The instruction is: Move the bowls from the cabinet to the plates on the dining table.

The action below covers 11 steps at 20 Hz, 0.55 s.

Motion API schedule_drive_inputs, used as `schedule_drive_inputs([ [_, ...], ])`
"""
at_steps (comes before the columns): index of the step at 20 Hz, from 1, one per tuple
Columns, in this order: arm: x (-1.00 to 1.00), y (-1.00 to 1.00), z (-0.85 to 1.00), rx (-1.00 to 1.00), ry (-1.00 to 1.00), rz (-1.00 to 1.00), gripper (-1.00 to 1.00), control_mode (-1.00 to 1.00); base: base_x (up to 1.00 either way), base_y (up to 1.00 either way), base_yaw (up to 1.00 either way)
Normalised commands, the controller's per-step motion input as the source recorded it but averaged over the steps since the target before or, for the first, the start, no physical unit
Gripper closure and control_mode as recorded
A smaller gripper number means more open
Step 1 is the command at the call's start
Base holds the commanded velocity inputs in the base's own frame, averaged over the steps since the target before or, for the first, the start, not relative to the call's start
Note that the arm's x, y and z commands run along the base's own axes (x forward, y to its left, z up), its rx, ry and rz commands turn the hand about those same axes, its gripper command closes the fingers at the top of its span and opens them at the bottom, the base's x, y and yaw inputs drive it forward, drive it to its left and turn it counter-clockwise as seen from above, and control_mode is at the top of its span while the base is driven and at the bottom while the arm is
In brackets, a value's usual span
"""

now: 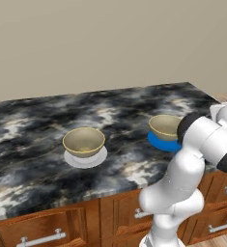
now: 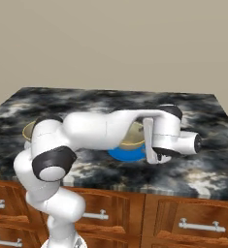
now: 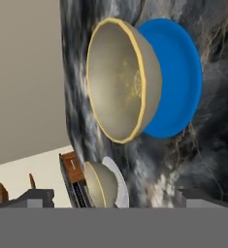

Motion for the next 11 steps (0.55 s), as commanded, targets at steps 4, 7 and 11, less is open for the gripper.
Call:
schedule_drive_inputs([
  [4,-0.54,0.0,0.31,0.0,0.0,0.0,-1.0,-1.0,0.0,0.0,0.0],
  [7,-0.52,0.09,0.31,-0.02,0.0,0.0,-1.0,-1.0,0.0,0.0,0.0],
  [11,-0.48,0.17,0.3,-0.06,-0.02,0.0,-1.0,-1.0,0.0,0.0,0.0],
])
